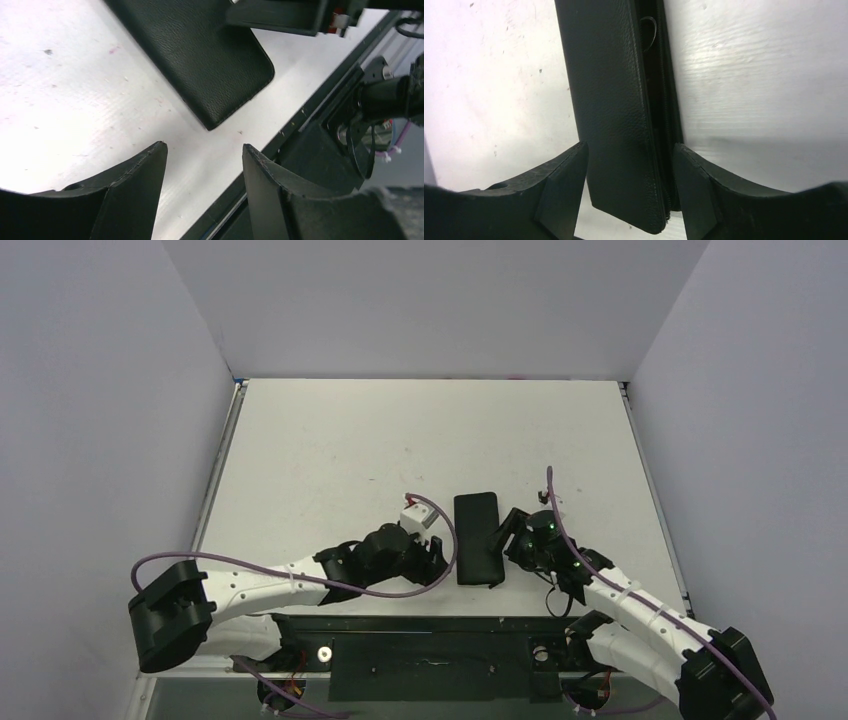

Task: Sort the hair-cutting tools

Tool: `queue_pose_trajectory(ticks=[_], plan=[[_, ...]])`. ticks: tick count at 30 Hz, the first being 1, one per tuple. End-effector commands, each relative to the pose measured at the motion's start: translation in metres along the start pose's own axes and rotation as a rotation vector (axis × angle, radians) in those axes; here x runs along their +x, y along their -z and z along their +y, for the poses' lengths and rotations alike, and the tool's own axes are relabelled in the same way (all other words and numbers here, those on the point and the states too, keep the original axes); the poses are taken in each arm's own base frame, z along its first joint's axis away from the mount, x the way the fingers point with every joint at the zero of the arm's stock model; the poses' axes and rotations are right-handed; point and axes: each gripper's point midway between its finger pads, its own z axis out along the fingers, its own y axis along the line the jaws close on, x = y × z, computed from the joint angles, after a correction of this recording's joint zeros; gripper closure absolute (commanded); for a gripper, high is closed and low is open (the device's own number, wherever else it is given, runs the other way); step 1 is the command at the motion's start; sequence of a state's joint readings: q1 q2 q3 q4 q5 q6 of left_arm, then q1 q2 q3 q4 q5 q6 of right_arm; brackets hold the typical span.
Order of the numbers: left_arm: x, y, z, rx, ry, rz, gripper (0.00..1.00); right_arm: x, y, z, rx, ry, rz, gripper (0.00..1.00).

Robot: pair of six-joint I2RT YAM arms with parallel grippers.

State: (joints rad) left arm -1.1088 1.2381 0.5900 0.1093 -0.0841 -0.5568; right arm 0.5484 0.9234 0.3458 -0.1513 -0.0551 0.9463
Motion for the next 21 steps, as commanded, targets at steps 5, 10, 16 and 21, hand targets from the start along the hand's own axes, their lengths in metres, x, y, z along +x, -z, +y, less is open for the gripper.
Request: queue_pose_trajectory(ticks=[5, 10, 16, 21], plan=[[-0.032, -0.01, 0.02, -0.084, 0.102, -0.107, 0.45, -0.04, 0.014, -0.013, 0.131, 0.108, -0.141, 0.41], [-0.04, -0.037, 0.029, -0.027, 0.229, -0.107, 0.44, -0.04, -0.005, -0.003, 0.088, 0.136, -0.109, 0.39], [-0.044, -0.052, 0.024, 0.037, 0.289, -0.116, 0.44, -0.032, -0.019, -0.011, 0.079, 0.123, -0.077, 0.39], [-0.039, -0.059, 0.026, 0.04, 0.313, -0.119, 0.45, -0.02, -0.02, -0.03, 0.123, 0.127, -0.051, 0.42]])
